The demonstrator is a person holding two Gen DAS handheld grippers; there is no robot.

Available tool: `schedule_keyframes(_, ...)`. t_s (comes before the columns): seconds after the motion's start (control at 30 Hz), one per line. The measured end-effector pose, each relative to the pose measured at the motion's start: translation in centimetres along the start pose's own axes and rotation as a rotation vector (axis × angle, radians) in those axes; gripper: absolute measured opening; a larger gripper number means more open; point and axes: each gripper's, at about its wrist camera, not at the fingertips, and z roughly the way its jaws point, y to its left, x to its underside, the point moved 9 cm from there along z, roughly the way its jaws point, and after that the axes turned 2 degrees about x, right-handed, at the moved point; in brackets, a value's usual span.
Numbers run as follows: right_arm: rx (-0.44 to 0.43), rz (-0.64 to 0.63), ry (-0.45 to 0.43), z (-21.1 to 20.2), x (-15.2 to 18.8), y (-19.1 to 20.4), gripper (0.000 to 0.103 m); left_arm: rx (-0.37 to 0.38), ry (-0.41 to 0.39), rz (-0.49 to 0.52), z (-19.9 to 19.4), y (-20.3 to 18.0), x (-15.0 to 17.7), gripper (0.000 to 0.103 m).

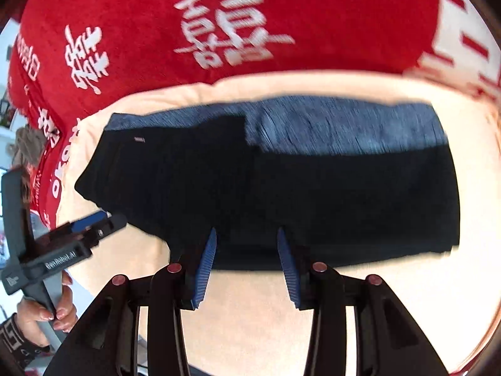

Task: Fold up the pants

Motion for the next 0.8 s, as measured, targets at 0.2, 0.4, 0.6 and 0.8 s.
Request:
schedule_keyframes(0.2, 0.065, -0.039, 0.023, 3.2, -2.1, 1.3, 0.048, -0.053, -0.029, -0.111, 0.0, 4.6, -0.6, 0.071)
schedule_keyframes(0.4, 0.121, -0.120, 0.065, 4.9, 0.6, 2.4, 0.059, -0.125, 0.014, -0.145, 1.6, 6.5, 0.1, 0.071)
schedule_keyframes(0.6, 0.124, -0.123, 0.083, 4.9, 0.7, 2.5, 0.061, -0.146, 0.055, -0.119, 2.5, 5.7, 0.5, 0.071)
schedule_keyframes(0.8, 0.124, -0.108, 0.084, 4.8, 0.8, 2.4, 0.062, -0.147, 0.028, -0.130, 2.2, 5.4, 0.2, 0.102)
